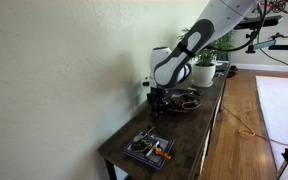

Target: Pick up the remote from the table and place it on the tray on the right

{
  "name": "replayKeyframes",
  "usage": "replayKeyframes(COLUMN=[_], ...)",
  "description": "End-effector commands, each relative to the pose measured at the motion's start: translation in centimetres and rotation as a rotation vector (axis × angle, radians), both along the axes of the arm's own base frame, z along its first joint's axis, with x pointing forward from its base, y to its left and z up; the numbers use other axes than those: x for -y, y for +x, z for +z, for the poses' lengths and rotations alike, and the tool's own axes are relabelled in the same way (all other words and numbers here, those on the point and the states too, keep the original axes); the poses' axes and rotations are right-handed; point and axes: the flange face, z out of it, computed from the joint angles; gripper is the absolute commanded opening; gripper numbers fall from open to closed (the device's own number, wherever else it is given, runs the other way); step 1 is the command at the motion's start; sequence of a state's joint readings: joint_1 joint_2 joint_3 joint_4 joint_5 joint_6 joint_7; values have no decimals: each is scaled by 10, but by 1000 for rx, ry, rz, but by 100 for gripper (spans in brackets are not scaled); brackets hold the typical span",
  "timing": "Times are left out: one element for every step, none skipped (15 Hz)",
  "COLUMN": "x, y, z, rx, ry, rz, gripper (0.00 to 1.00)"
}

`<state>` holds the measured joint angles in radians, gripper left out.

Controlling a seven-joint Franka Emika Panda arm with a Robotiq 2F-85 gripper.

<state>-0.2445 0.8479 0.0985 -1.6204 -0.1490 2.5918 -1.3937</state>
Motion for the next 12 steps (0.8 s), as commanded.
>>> replayKeyframes(x=[7,7,4,3,-1,-3,-8,-11,-15,-17,-19,-21], y=[-1,-1,-2,-2,-3,-4,-5,-6,-7,-7,-6,-6], z=[2,3,5,6,9,10,14,15,17,19,21,23], rx=[16,17,21,22,26,29,37,41,48,57,66,74], ry=[27,26,27,26,27,29,25,3,-4,-11,-11,-8], rz=[10,13,22,30,38,43,54,62,73,79,80,80], gripper=[27,21,19,19,19,19,19,19,19,19,19,19])
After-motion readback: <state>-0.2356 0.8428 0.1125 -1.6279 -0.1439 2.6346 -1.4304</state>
